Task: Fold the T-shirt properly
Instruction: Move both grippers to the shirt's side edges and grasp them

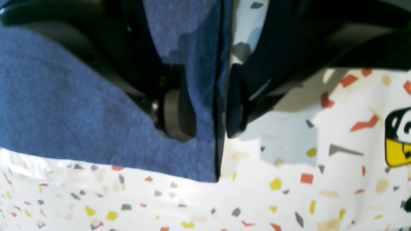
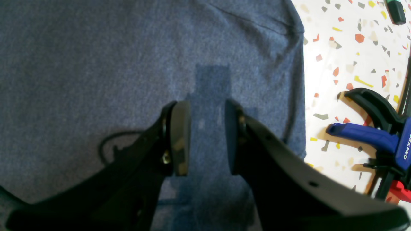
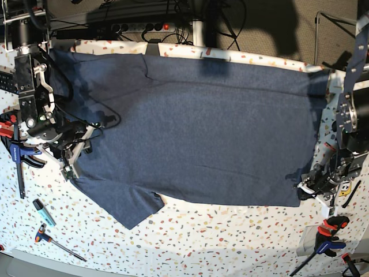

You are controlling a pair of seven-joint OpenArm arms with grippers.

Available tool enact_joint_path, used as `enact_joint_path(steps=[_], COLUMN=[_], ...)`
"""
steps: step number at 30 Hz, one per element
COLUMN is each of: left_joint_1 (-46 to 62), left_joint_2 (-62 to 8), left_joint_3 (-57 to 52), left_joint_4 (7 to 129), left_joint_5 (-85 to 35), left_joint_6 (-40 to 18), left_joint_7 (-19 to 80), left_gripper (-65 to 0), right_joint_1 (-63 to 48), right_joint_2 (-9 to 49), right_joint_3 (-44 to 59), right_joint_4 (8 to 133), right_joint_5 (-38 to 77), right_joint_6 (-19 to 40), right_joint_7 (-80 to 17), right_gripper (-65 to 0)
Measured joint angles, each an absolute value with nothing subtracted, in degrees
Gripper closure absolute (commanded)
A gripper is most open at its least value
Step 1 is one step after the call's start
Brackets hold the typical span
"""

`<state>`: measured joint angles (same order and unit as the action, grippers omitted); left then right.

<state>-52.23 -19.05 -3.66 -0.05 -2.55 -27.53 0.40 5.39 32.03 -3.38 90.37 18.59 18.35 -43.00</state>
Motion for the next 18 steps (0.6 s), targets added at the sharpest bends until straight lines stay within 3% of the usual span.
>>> enact_joint_path(steps=[13,18], left_joint_1=[-48.4,-48.1], left_joint_2=[-19.0,-19.2], left_joint_3=[-3.7,-3.7], left_joint_4=[-0.1,-0.1], left_joint_5=[-2.6,-2.8], left_joint_6=[-25.5,-28.6], left_joint_7=[-2.7,-2.7], left_gripper=[-19.4,-19.4], right_joint_1=[5.4,5.4], right_joint_2=[32.0,32.0], right_joint_3=[-3.4,-3.4], right_joint_4=[90.4,90.4], right_joint_5=[18.6,18.6], right_joint_6=[18.3,18.3], right_joint_7=[-43.4,-43.4], right_gripper=[-18.2,-18.2])
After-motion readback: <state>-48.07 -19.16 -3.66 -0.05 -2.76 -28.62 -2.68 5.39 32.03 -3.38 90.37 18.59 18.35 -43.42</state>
